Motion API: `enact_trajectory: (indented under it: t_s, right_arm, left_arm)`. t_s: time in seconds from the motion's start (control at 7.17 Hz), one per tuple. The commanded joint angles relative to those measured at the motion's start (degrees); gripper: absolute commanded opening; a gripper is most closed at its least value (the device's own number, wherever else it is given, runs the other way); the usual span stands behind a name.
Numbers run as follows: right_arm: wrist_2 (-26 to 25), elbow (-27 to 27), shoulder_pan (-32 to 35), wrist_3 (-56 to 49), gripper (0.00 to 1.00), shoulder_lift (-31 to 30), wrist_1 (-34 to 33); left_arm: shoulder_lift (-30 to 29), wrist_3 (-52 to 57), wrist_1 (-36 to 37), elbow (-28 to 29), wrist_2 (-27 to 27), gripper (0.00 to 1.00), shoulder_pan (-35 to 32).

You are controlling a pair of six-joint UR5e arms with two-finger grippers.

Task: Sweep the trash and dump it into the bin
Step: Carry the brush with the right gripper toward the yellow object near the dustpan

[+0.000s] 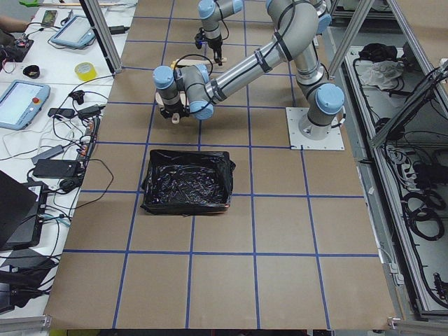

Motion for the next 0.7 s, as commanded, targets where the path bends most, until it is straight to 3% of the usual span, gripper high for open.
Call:
enact_trajectory:
  t_s: [0.0, 0.28, 0.56]
  right_arm:
    - [3.87, -7.16, 3.12, -0.68, 0.0, 4.32, 0.02]
    - [9.23, -12.88, 7.59, 0.54, 0.0, 7.5, -0.33]
    - [10.74, -15.45, 9.99, 2.31, 0.0, 7.69, 2.63]
  left_arm:
    - [0.05, -0.34, -0.07, 0.06, 0.0, 0.0, -0.9]
    - [0.05, -0.61, -0.07, 0.15, 0.26, 0.0, -2.32]
    - [0.14, -0.61, -0.07, 0.15, 0.17, 0.0, -2.4]
